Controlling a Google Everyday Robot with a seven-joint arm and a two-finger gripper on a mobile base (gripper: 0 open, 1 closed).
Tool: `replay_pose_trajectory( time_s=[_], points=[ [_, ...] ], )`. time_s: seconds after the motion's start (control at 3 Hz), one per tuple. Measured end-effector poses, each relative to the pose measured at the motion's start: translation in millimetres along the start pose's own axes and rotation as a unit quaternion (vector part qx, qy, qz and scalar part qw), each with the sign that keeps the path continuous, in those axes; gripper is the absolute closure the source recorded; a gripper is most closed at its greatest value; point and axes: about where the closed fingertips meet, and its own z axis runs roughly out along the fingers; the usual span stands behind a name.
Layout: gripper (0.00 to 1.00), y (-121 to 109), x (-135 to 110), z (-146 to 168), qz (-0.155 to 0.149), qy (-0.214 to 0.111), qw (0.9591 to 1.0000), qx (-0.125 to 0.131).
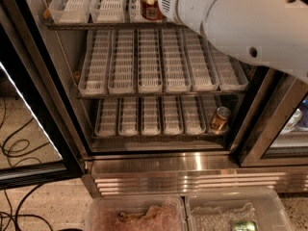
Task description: Pick coke can from top shelf of fridge
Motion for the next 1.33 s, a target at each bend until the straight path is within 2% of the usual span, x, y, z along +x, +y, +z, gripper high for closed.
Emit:
replay_pose_trajectory(
  time_s=[0.33, 1.0, 1.33],
  points=[
    [1.00, -2.9, 16.4, -13.0, 0.013, 0.017, 0.9998, 0.005],
    [1.00, -4.8, 9.6, -14.5, 0.012, 0.016, 0.9998, 0.006],
    [1.00, 4.3, -9.6, -8.6, -0.007, 0.007, 0.9999, -0.010]
  ],
)
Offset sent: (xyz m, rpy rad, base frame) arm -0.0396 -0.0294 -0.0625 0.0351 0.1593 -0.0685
